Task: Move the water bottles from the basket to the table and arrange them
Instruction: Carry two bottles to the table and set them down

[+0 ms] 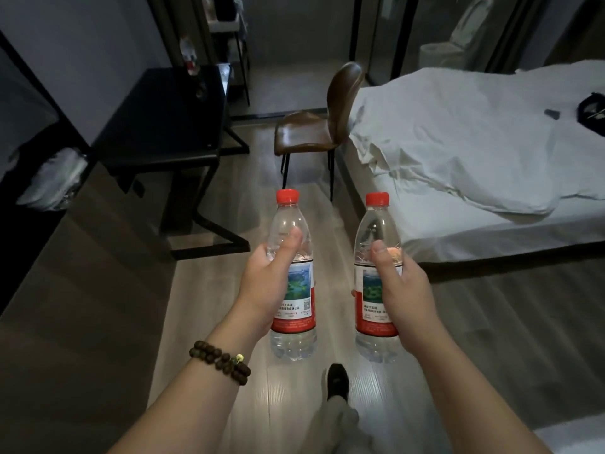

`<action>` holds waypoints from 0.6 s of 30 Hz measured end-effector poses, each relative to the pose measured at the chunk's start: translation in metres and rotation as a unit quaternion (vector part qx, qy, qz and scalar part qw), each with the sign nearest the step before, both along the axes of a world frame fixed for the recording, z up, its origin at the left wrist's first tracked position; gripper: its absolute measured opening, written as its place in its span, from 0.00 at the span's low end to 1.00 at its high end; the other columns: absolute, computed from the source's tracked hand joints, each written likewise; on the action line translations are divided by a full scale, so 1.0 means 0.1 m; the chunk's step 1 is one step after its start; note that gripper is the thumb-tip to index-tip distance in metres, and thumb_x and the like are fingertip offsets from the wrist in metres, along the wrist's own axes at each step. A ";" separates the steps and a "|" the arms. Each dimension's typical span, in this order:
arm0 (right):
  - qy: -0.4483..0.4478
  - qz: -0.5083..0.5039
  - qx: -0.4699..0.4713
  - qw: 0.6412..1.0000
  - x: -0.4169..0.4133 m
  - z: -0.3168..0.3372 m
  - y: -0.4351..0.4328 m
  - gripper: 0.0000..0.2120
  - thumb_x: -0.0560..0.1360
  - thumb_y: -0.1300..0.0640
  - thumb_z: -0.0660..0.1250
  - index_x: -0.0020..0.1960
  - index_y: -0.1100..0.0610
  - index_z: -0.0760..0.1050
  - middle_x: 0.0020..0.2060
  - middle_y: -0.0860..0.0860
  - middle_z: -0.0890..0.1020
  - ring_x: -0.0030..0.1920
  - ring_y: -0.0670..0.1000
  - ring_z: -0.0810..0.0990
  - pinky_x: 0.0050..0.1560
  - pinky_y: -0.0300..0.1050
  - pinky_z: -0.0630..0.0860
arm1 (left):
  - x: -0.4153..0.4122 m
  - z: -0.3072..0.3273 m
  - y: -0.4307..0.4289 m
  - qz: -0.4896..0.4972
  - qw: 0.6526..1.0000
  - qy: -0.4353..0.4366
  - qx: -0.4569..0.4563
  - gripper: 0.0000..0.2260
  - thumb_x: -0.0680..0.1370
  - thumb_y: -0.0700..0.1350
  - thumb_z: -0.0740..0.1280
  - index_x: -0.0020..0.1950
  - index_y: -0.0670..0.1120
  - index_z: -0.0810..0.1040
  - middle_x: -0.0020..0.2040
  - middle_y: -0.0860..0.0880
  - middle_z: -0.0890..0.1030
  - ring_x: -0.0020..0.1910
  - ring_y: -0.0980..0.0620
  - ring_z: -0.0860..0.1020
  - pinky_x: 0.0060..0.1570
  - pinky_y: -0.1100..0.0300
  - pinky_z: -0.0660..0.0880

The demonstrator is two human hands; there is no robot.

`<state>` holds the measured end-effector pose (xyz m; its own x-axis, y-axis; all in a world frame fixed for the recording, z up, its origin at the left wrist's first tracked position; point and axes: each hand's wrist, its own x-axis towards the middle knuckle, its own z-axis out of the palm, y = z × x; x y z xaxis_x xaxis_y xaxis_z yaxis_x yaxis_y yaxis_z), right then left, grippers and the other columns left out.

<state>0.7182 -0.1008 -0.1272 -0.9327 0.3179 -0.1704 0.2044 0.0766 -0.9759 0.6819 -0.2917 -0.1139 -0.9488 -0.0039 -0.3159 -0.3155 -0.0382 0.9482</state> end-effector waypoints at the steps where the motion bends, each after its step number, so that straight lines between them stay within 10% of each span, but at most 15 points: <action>1: -0.002 0.000 -0.002 1.000 -0.27 -0.01 0.04 0.29 0.68 0.29 0.63 0.52 0.53 0.81 0.42 0.51 0.88 0.42 0.50 0.88 0.46 0.50 0.83 | -0.23 0.01 0.04 0.004 1.000 -0.003 -0.007 0.33 0.66 0.70 0.71 0.61 0.48 0.79 0.49 0.44 0.87 0.47 0.43 0.87 0.55 0.38 0.82; 18: -0.002 0.086 0.031 0.996 -4.42 0.04 0.07 0.19 0.79 0.37 0.66 0.51 0.52 0.82 0.42 0.46 0.88 0.42 0.44 0.87 0.45 0.46 0.79 | -3.90 0.09 -0.03 0.075 0.997 -0.020 -0.020 0.30 0.67 0.69 0.69 0.58 0.48 0.79 0.47 0.46 0.88 0.45 0.46 0.88 0.53 0.44 0.83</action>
<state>0.2762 -0.0935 -0.1235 -0.9737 0.1625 -0.1595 0.1870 0.1709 -0.9674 0.2920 -0.2943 -0.1054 -0.9233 -0.1572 -0.3504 -0.3469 -0.0503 0.9365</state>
